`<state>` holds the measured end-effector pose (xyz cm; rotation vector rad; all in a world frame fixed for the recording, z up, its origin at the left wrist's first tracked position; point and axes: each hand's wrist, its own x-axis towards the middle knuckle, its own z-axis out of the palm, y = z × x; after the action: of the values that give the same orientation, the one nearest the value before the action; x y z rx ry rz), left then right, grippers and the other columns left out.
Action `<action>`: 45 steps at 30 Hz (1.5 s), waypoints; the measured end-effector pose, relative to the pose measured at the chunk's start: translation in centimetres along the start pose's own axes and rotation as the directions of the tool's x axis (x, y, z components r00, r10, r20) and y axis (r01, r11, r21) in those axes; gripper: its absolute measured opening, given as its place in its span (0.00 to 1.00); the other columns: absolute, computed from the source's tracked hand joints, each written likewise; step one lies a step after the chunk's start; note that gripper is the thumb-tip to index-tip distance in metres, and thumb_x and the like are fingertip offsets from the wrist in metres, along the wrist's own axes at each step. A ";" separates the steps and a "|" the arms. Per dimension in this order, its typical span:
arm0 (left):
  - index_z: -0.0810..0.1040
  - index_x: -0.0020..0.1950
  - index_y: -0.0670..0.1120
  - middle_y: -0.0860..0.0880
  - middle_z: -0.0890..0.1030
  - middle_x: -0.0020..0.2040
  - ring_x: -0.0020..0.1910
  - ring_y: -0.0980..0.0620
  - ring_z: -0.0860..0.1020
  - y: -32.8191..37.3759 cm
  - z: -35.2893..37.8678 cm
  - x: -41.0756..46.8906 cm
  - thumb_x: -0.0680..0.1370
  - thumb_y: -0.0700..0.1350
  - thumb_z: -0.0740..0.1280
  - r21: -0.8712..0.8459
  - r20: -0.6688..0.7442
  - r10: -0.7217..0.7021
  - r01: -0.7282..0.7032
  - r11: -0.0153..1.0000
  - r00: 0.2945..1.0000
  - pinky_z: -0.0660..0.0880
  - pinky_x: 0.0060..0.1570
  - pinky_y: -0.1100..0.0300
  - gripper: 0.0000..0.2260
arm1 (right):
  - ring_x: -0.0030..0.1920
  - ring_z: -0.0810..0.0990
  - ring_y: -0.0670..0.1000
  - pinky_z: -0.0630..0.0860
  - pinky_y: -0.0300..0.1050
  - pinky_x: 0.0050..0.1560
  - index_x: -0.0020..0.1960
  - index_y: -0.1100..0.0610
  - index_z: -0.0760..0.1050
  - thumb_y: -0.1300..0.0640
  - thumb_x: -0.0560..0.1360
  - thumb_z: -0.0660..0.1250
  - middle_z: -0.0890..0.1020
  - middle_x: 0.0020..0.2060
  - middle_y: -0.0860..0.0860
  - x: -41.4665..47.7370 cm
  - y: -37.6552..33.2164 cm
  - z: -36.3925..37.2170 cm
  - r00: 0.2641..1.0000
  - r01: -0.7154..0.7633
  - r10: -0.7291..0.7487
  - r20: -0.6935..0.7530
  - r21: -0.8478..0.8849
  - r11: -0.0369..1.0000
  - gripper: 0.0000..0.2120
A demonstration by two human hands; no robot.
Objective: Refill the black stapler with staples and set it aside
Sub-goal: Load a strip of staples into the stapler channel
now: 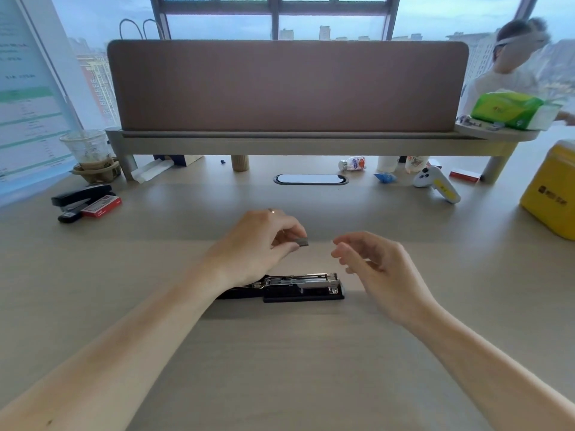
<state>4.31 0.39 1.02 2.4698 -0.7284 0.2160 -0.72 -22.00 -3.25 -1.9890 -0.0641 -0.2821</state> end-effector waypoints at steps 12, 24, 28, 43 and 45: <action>0.81 0.53 0.47 0.53 0.85 0.44 0.43 0.55 0.85 2.0 0.0 -1.2 0.75 0.42 0.79 -0.149 -0.140 0.125 -0.145 0.978 0.982 0.81 0.50 0.56 0.10 | 0.38 0.85 0.47 0.83 0.40 0.48 0.47 0.62 0.87 0.56 0.80 0.73 0.90 0.39 0.55 1.5 -3.7 -0.2 0.938 -0.297 0.227 0.263 0.269 0.916 0.09; 0.84 0.51 0.50 0.54 0.86 0.44 0.45 0.54 0.86 2.0 0.1 -1.8 0.72 0.47 0.81 -0.230 -0.110 0.061 -0.085 0.970 0.992 0.82 0.49 0.62 0.11 | 0.38 0.84 0.50 0.85 0.37 0.46 0.48 0.64 0.87 0.62 0.79 0.73 0.89 0.37 0.55 1.3 -3.3 0.0 0.945 -0.295 0.233 0.230 0.287 0.911 0.06; 0.86 0.49 0.44 0.45 0.89 0.45 0.43 0.48 0.88 1.7 -0.6 -1.3 0.75 0.44 0.78 -0.516 0.035 -0.147 0.144 0.844 0.989 0.86 0.52 0.53 0.06 | 0.42 0.86 0.53 0.84 0.52 0.57 0.47 0.59 0.88 0.61 0.77 0.75 0.91 0.41 0.55 1.1 -3.1 -0.1 0.977 -0.163 0.124 0.173 0.233 0.959 0.03; 0.88 0.47 0.45 0.50 0.90 0.44 0.45 0.51 0.89 2.1 0.1 -2.8 0.75 0.38 0.79 -0.440 -0.026 -0.027 0.013 0.898 0.999 0.84 0.54 0.53 0.04 | 0.44 0.89 0.47 0.84 0.45 0.54 0.49 0.52 0.86 0.61 0.74 0.78 0.90 0.43 0.49 -0.6 -2.2 -0.2 0.977 0.189 -0.193 0.091 0.056 0.980 0.06; 0.89 0.48 0.47 0.53 0.90 0.43 0.44 0.55 0.88 2.1 0.2 -2.9 0.75 0.40 0.78 -0.381 -0.059 -0.002 -0.021 0.924 0.998 0.83 0.53 0.60 0.04 | 0.47 0.88 0.45 0.83 0.42 0.55 0.50 0.51 0.86 0.61 0.74 0.79 0.90 0.45 0.47 -0.9 -2.1 -0.1 0.974 0.207 -0.210 0.086 0.043 0.977 0.08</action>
<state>0.70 0.15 0.99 2.0808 -0.6845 0.1340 -1.98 -21.14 -1.56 -1.9631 -0.3353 -0.3239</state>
